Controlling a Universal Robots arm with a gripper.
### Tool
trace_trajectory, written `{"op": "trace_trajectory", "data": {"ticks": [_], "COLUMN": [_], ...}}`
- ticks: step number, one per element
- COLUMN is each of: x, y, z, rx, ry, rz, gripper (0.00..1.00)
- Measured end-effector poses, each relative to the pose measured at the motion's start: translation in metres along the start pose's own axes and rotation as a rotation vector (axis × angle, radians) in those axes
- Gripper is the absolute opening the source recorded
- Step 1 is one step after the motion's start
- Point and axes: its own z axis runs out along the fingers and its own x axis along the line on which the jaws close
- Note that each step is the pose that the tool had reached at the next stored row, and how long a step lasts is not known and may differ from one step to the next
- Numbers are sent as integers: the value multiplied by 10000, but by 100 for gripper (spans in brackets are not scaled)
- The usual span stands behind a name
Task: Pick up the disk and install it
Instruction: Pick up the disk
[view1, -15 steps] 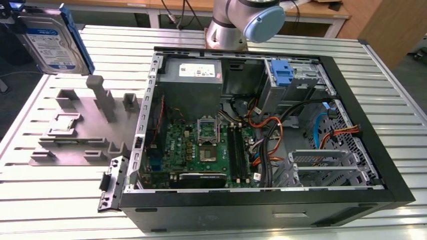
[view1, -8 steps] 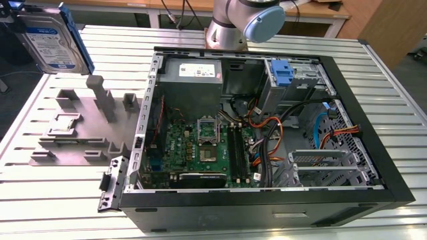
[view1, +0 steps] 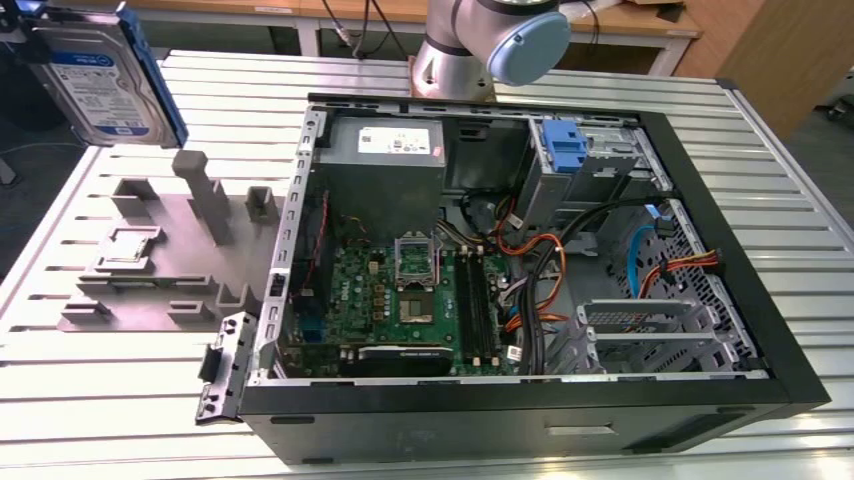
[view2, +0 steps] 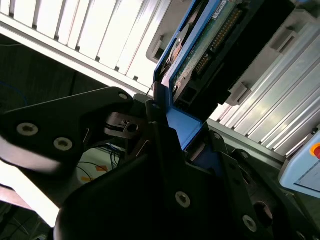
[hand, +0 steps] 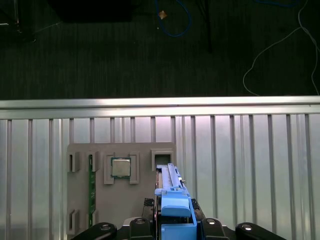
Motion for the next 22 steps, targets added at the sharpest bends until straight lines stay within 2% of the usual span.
{"op": "trace_trajectory", "data": {"ticks": [15, 22], "x": [-1, -4], "y": [1, 2], "z": [-29, -75], "rx": [0, 1], "ry": [0, 0], "rz": [0, 0], "gripper": [37, 37]}}
